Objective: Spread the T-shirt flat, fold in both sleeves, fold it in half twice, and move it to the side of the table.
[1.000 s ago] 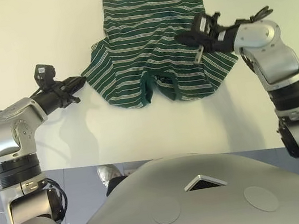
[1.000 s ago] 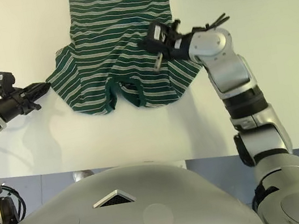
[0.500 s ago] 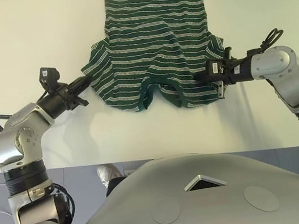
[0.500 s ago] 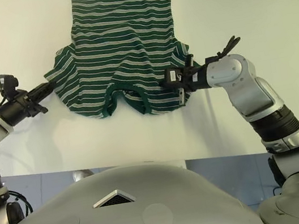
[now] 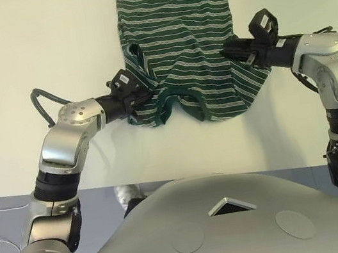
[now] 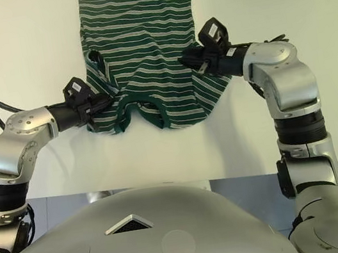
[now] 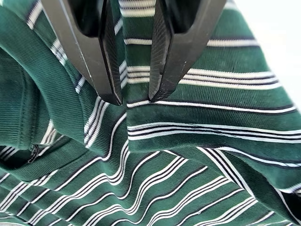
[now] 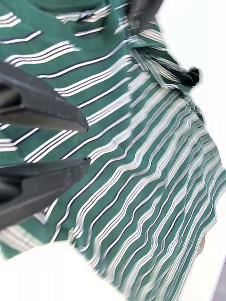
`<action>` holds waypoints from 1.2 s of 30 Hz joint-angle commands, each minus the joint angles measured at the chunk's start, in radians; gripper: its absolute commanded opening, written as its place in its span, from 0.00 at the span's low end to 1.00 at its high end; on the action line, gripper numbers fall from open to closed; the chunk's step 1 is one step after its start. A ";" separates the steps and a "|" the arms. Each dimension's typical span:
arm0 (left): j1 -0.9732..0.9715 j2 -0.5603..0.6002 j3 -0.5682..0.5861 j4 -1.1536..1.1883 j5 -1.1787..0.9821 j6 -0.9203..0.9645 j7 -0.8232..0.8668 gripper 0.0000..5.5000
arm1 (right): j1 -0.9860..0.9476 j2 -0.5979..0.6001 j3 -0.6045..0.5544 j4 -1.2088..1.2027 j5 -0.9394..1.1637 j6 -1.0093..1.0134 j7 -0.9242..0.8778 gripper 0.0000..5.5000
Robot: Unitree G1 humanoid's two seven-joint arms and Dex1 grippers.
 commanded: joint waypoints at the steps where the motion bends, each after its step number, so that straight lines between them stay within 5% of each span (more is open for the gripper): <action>1: 0.011 0.040 0.143 -0.141 -0.054 0.011 0.004 0.18 | 0.063 -0.068 -0.113 0.009 0.035 0.112 -0.041 0.28; 7: -0.017 -0.045 0.254 -0.183 -0.138 0.030 0.076 0.18 | 0.122 -0.221 -0.117 0.213 0.048 0.085 0.091 0.28; 14: 0.032 -0.175 0.298 -0.137 -0.147 -0.017 0.208 0.18 | 0.131 -0.229 -0.015 0.451 0.059 0.034 0.234 0.28; 17: 0.068 -0.210 0.305 -0.091 -0.143 -0.060 0.218 0.18 | 0.149 -0.236 -0.003 0.489 0.052 -0.027 0.243 0.16; 21: 0.081 -0.197 0.301 -0.024 -0.092 -0.114 0.225 0.18 | 0.138 -0.231 -0.035 0.463 0.095 -0.060 0.250 0.00; 29: 0.055 -0.235 0.307 0.062 -0.059 -0.178 0.254 0.18 | 0.023 -0.288 -0.130 0.383 0.200 -0.029 0.313 0.00; 36: 0.074 -0.248 0.300 0.045 -0.058 -0.177 0.265 0.18 | -0.001 -0.312 -0.096 0.181 0.274 0.038 0.359 0.00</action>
